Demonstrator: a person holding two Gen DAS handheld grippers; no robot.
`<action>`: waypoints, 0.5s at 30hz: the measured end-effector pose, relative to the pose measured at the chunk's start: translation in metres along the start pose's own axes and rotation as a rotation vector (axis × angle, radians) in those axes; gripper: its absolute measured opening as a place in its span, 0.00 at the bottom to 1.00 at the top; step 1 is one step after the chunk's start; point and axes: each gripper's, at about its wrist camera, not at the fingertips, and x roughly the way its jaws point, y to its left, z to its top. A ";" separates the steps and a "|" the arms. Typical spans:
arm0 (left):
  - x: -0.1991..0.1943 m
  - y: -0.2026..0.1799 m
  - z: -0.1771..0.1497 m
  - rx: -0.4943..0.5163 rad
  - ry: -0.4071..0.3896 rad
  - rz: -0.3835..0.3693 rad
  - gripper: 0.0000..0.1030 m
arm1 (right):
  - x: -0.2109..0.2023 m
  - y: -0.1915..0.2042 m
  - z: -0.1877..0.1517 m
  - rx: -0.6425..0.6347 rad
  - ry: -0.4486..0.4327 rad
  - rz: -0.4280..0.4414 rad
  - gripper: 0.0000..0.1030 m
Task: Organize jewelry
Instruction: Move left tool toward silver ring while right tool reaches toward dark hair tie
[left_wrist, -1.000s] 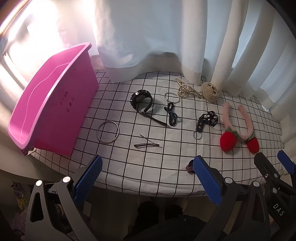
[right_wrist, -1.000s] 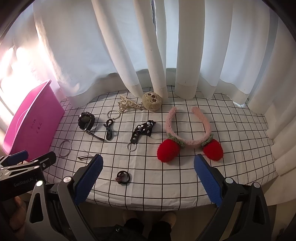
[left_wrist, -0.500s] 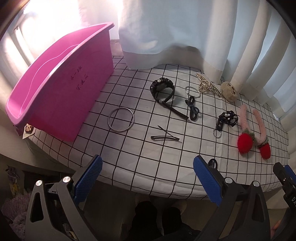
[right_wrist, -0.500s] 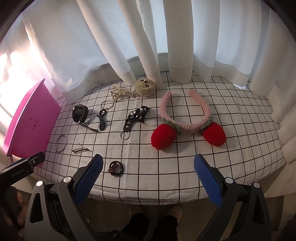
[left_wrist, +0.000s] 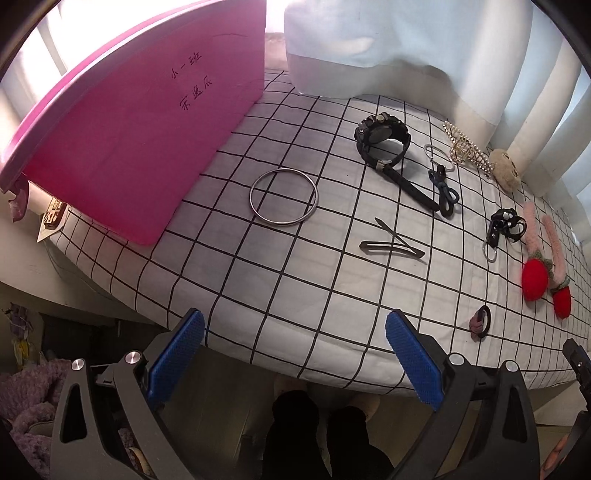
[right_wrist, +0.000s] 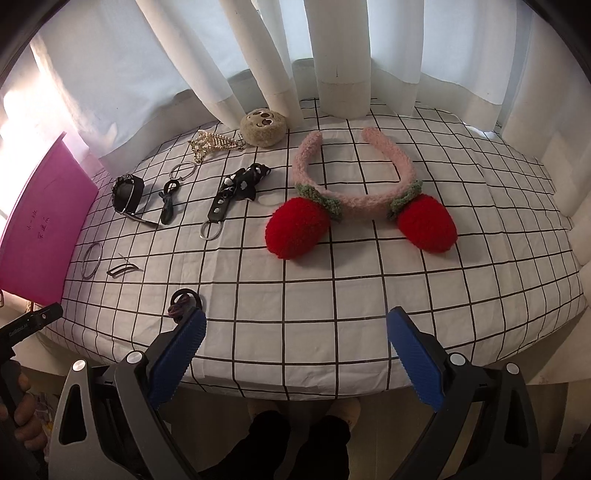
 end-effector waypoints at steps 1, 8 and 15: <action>0.004 0.002 0.002 -0.010 -0.004 0.003 0.94 | 0.002 -0.003 0.000 0.001 0.000 0.000 0.91; 0.024 0.006 0.016 -0.043 -0.028 0.010 0.94 | 0.018 -0.028 0.013 0.022 -0.024 -0.038 0.91; 0.042 0.006 0.023 -0.065 -0.028 0.031 0.94 | 0.027 -0.041 0.027 0.030 -0.045 -0.036 0.91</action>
